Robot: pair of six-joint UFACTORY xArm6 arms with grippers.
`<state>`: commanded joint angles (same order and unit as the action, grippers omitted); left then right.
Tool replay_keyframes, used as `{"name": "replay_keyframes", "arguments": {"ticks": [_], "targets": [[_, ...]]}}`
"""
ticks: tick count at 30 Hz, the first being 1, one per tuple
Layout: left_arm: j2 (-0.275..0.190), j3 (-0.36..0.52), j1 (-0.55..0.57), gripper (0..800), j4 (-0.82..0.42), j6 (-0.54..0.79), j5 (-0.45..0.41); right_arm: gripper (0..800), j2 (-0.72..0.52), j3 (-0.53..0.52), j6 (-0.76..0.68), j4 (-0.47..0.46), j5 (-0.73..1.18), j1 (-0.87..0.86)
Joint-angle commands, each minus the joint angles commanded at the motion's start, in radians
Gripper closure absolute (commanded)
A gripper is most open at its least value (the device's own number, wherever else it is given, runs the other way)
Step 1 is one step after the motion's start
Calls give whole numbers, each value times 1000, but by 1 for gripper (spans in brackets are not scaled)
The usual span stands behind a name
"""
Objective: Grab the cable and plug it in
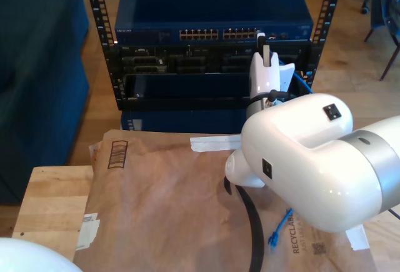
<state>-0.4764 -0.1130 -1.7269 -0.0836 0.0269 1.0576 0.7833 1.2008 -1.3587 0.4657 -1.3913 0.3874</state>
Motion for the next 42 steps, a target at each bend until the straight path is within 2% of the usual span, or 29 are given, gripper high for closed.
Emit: {"name": "replay_keyframes", "arguments": {"ticks": [42], "targets": [[2,0,0,0,0,0,0,800,25,26,0,-14,-2,0]]}}
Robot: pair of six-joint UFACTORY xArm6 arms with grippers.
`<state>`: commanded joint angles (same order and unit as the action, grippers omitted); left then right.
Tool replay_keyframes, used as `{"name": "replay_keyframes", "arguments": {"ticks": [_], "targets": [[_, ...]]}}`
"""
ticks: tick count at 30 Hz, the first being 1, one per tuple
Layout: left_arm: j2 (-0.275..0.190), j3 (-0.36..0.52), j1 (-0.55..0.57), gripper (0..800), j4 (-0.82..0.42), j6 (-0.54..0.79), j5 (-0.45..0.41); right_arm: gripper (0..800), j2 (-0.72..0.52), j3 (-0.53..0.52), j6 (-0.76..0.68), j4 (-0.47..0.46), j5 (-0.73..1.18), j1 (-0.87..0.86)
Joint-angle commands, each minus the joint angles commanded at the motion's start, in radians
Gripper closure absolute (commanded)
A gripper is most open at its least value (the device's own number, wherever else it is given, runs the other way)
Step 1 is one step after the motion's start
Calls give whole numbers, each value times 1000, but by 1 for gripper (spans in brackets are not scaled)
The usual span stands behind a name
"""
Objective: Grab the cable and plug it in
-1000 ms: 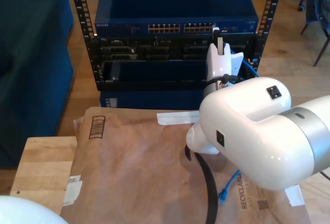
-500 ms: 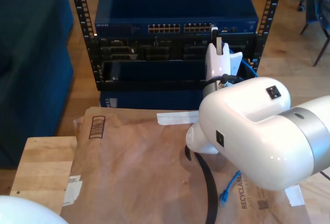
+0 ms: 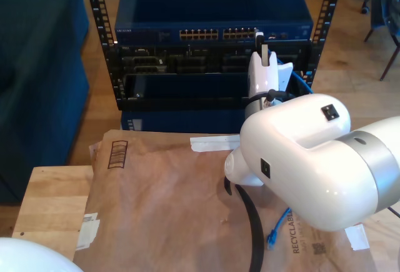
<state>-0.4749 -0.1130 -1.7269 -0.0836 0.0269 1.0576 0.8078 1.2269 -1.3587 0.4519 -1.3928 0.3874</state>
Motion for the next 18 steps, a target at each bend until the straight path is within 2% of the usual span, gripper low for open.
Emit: {"name": "replay_keyframes", "arguments": {"ticks": [18], "targets": [[0,0,0,0,0,0,0,800,6,-5,0,-20,-11,-12]]}}
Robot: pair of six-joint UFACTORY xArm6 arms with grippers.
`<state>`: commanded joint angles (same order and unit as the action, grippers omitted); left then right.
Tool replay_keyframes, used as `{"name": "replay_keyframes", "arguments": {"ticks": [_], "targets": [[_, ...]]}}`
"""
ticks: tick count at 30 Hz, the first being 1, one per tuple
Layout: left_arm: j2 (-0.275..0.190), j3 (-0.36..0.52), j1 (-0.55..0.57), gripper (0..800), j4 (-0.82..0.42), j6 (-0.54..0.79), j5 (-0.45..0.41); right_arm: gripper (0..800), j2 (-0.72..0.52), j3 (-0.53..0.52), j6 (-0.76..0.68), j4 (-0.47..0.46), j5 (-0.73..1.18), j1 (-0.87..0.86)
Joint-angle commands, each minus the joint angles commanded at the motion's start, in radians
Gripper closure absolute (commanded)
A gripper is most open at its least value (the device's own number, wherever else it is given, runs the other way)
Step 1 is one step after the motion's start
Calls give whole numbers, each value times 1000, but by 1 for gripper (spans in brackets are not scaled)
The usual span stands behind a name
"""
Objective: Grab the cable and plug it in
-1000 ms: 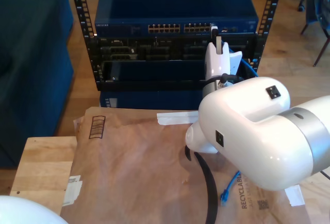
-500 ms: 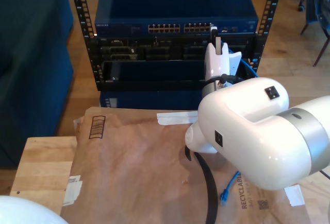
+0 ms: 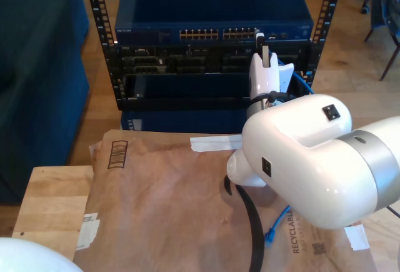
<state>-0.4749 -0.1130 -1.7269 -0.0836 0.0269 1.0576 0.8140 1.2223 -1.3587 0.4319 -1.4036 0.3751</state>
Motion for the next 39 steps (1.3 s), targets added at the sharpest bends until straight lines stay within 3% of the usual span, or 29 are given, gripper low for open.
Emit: {"name": "replay_keyframes", "arguments": {"ticks": [39], "targets": [[0,0,0,0,0,0,3,800,0,17,0,-8,21,3]]}}
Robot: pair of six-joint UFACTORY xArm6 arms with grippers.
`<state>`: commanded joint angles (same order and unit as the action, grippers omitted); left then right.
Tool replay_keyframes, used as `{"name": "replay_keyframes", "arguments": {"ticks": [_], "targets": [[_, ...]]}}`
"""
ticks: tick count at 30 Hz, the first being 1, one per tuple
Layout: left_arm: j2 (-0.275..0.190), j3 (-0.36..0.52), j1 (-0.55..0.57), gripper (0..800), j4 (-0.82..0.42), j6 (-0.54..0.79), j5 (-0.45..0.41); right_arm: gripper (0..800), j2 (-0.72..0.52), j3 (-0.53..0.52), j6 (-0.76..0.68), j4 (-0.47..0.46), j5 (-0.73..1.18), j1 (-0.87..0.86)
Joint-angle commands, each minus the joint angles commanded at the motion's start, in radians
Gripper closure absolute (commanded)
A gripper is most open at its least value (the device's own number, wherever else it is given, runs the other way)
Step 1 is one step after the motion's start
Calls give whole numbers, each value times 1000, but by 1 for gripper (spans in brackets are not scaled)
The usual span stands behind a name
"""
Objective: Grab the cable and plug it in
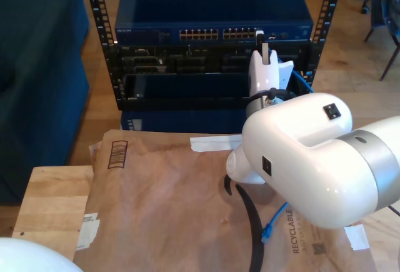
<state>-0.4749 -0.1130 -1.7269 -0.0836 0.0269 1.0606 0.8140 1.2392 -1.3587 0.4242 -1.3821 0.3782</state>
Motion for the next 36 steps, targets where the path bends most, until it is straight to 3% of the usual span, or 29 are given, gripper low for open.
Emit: {"name": "replay_keyframes", "arguments": {"ticks": [23,27,36], "targets": [[-2,0,0,0,0,0,-3,800,18,40,-8,0,44,-6],[0,0,0,0,0,0,-3,604,14,29,-8,-2,44,-6],[0,0,0,0,0,2,-3,480,-117,-124,-11,-2,52,8]]}}
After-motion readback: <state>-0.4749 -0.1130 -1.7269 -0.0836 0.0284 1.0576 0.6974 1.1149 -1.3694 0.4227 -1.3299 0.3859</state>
